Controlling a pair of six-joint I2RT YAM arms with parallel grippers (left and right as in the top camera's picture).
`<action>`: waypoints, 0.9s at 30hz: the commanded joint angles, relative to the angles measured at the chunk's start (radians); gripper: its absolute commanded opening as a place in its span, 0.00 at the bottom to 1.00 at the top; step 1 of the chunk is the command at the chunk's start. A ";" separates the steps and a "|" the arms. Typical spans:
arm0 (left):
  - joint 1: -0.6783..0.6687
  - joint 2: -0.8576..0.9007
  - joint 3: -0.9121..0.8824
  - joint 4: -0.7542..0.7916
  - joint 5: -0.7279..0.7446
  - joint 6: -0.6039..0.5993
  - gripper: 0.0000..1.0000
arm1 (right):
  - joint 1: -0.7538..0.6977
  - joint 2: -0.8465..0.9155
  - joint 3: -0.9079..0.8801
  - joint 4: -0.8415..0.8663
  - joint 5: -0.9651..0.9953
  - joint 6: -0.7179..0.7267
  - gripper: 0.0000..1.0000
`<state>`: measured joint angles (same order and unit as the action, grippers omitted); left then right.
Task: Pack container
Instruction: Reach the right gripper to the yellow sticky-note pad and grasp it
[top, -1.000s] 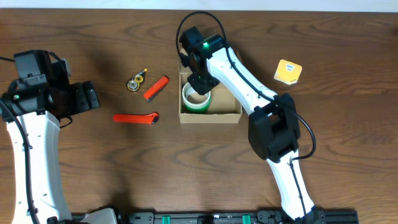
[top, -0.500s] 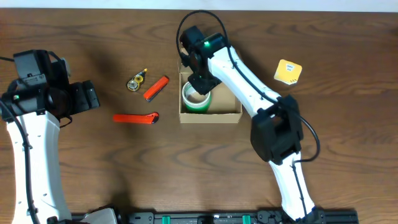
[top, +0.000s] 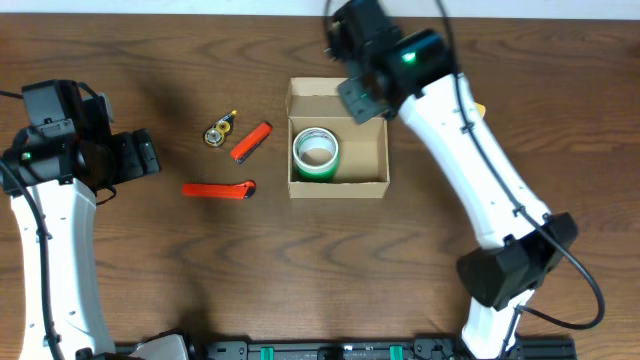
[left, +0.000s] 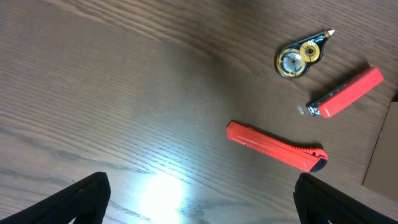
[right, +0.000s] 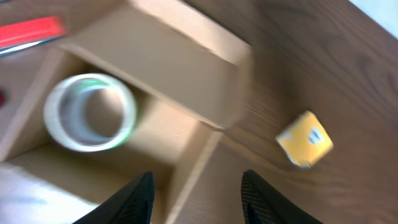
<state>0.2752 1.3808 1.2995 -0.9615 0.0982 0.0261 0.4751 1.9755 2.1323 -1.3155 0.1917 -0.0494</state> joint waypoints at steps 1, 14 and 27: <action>0.006 0.005 0.012 0.000 0.003 -0.003 0.95 | -0.135 -0.006 -0.009 0.004 0.035 0.060 0.48; 0.006 0.005 0.012 0.002 0.003 -0.003 0.95 | -0.496 0.007 -0.283 0.179 -0.116 0.233 0.60; 0.006 0.005 0.012 -0.007 0.003 -0.003 0.95 | -0.505 0.159 -0.385 0.333 -0.083 0.285 0.66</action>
<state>0.2752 1.3808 1.2995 -0.9634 0.0982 0.0265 -0.0257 2.0850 1.7569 -0.9916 0.0944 0.2096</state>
